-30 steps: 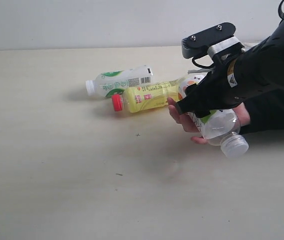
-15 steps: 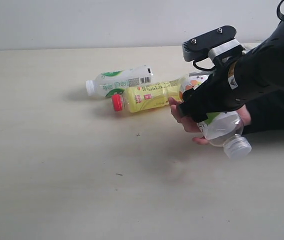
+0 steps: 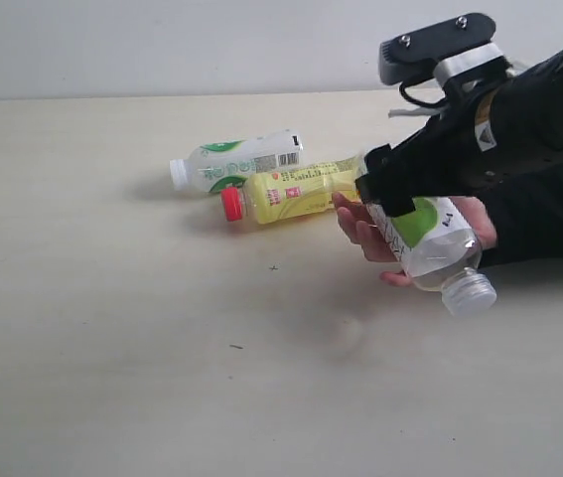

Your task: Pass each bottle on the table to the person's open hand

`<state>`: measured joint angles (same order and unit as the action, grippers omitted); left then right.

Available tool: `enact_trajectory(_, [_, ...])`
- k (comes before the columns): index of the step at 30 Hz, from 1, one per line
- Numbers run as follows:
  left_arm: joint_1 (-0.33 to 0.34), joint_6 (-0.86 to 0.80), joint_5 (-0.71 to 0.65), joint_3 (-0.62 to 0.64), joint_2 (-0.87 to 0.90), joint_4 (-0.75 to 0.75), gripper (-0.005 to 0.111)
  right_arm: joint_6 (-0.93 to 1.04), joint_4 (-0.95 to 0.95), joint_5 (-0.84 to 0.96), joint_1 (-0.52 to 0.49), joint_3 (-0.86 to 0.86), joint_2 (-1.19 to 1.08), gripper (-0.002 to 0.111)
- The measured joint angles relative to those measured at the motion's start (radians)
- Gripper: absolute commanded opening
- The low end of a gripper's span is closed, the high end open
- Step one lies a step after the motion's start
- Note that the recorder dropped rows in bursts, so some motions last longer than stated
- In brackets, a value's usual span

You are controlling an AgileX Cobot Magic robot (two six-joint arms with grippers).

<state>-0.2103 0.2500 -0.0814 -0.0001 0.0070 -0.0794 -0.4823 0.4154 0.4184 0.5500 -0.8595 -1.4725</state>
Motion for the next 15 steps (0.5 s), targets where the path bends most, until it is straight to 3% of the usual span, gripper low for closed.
enact_trajectory(6, [0.000, 0.000, 0.000, 0.000, 0.000, 0.000, 0.000, -0.002, 0.000, 0.029, 0.000, 0.000, 0.146, 0.086])
enact_trajectory(8, [0.000, 0.000, 0.000, 0.000, 0.000, 0.000, 0.000, -0.002, 0.000, 0.059, 0.000, 0.000, 0.193, 0.081])
enact_trajectory(10, [0.000, 0.000, 0.000, 0.000, 0.000, 0.000, 0.000, 0.000, -0.002, 0.110, 0.000, 0.000, 0.242, 0.065])
enact_trajectory(15, [0.000, 0.000, 0.000, 0.000, 0.000, 0.000, 0.000, 0.085, -0.008, 0.294, 0.000, 0.004, 0.371, 0.001])
